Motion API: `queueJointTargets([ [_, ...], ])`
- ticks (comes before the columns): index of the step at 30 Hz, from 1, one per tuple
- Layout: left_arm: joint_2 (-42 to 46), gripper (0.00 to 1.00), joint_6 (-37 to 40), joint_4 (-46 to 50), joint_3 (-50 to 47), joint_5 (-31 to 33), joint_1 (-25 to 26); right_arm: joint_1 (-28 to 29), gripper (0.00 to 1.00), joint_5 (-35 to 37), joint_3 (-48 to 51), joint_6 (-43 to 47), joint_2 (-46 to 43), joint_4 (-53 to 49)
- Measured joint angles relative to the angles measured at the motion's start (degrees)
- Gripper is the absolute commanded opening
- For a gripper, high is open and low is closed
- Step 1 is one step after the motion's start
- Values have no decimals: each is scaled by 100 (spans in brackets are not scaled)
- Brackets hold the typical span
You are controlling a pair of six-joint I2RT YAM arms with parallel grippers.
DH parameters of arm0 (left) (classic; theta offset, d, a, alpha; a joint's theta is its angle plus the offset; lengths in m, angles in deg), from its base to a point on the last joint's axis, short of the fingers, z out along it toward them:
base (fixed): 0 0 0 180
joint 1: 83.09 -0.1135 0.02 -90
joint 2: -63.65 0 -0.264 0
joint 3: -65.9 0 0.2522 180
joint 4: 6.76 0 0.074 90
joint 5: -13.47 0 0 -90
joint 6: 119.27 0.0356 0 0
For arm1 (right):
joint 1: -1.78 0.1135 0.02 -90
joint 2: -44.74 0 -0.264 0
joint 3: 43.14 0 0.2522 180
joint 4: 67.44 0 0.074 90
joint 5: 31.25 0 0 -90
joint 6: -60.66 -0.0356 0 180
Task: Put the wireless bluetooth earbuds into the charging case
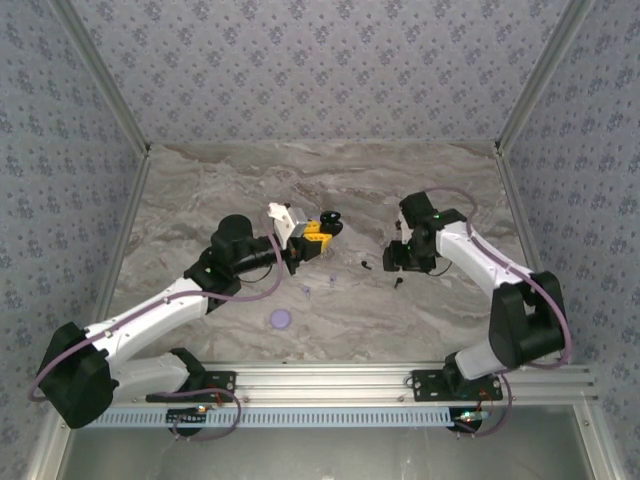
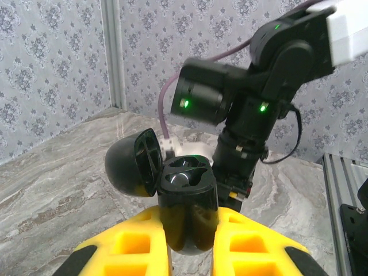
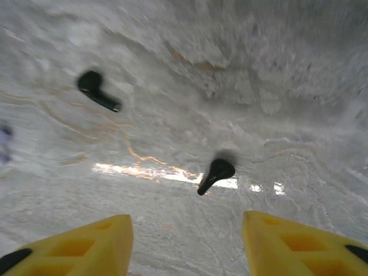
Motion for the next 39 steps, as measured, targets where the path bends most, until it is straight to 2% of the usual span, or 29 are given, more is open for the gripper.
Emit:
queueJointTargets([
  [6, 85, 2, 0, 42, -31, 24, 0, 0, 44, 37, 120, -111, 592, 223],
  [16, 101, 3, 2, 66, -31, 61, 0, 0, 40, 173, 129, -146, 949, 378],
  [24, 101, 3, 22, 70, -31, 85, 0, 0, 32, 210, 129, -151, 1139, 457],
  [35, 101, 3, 22, 98, -31, 85, 0, 20, 22, 358, 146, -142, 1080, 476],
  [39, 101, 3, 22, 105, -33, 85, 0, 72, 20, 391, 175, -63, 610, 568],
])
